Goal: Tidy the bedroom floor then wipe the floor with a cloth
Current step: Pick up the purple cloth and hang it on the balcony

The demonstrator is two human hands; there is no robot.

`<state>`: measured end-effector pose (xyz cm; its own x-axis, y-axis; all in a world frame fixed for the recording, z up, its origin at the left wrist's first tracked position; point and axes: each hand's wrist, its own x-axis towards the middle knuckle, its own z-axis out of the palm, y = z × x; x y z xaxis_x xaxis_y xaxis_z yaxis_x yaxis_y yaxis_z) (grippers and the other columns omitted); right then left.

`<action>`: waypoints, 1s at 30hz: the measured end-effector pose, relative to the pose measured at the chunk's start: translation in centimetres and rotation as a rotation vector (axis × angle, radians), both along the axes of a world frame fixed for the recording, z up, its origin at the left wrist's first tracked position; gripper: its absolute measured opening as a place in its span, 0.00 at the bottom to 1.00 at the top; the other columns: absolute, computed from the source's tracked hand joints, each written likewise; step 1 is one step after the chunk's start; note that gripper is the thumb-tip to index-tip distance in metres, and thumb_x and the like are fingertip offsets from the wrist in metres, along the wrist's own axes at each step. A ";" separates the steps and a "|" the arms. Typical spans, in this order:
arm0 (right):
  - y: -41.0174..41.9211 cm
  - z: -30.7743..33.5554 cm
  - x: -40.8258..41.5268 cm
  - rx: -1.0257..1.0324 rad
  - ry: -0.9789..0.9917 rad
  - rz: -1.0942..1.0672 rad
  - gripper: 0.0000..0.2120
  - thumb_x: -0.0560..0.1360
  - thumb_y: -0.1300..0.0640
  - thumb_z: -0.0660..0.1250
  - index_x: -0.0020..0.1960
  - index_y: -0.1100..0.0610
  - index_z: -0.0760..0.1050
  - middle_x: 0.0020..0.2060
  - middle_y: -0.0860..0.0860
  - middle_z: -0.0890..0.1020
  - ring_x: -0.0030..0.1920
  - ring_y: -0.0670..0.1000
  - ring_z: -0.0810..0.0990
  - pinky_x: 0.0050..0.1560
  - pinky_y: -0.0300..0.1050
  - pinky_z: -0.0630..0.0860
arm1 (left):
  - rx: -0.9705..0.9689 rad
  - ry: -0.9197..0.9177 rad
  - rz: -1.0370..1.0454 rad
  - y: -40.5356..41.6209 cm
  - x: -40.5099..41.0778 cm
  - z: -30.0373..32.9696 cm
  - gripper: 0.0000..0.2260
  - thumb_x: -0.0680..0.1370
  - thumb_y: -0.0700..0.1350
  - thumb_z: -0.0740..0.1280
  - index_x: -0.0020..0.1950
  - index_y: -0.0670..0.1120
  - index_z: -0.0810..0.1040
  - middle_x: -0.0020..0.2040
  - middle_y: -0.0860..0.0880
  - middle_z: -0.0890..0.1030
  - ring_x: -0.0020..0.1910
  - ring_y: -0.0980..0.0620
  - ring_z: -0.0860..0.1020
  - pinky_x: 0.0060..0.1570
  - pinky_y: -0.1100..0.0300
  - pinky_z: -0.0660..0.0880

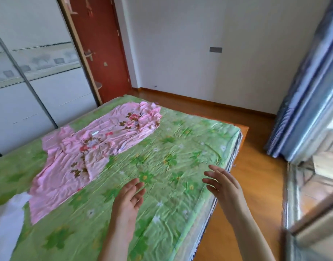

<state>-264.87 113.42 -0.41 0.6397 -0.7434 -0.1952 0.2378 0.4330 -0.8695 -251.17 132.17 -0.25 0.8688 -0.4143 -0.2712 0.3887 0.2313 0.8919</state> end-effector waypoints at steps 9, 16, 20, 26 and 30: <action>-1.4 -2.7 -5.0 0.024 0.137 -0.267 0.07 0.78 0.63 0.61 0.50 0.57 0.78 0.36 0.51 0.83 0.33 0.47 0.81 0.34 0.36 0.74 | 0.031 0.083 -0.307 -7.3 -0.4 -2.1 0.11 0.80 0.36 0.54 0.49 0.45 0.76 0.46 0.46 0.79 0.44 0.50 0.76 0.43 0.59 0.69; -6.7 -3.0 -8.6 0.029 0.120 -0.447 0.09 0.79 0.62 0.59 0.51 0.58 0.78 0.36 0.51 0.83 0.34 0.48 0.81 0.40 0.43 0.71 | 0.068 0.125 -0.433 -13.0 -1.2 -3.3 0.10 0.80 0.37 0.55 0.51 0.45 0.76 0.45 0.48 0.81 0.44 0.50 0.76 0.43 0.58 0.69; -11.1 -4.4 -7.4 0.070 0.146 -0.391 0.09 0.79 0.62 0.59 0.51 0.58 0.78 0.37 0.52 0.83 0.34 0.49 0.81 0.40 0.43 0.71 | 0.099 0.142 -0.387 -17.2 -1.4 -4.0 0.11 0.81 0.37 0.54 0.49 0.45 0.76 0.44 0.46 0.80 0.43 0.49 0.76 0.41 0.58 0.68; -21.7 -3.8 -7.2 0.079 0.133 -0.348 0.09 0.79 0.61 0.59 0.51 0.58 0.78 0.38 0.53 0.83 0.36 0.50 0.81 0.40 0.43 0.72 | 0.133 0.118 -0.383 -28.2 -2.9 -3.7 0.12 0.80 0.36 0.55 0.48 0.45 0.77 0.41 0.47 0.82 0.42 0.49 0.76 0.41 0.58 0.68; -29.6 -2.6 -10.0 0.027 0.116 -0.417 0.09 0.79 0.60 0.60 0.51 0.58 0.78 0.38 0.53 0.83 0.37 0.50 0.81 0.40 0.42 0.73 | 0.131 0.092 -0.412 -37.0 -4.6 -3.2 0.12 0.81 0.37 0.54 0.48 0.45 0.77 0.43 0.47 0.81 0.43 0.49 0.76 0.41 0.58 0.68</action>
<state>-274.90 83.83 -2.98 0.2586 -0.9272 -0.2709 0.2985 0.3434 -0.8905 -255.72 95.15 -3.48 0.6082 -0.6779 -0.4131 0.5040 -0.0723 0.8607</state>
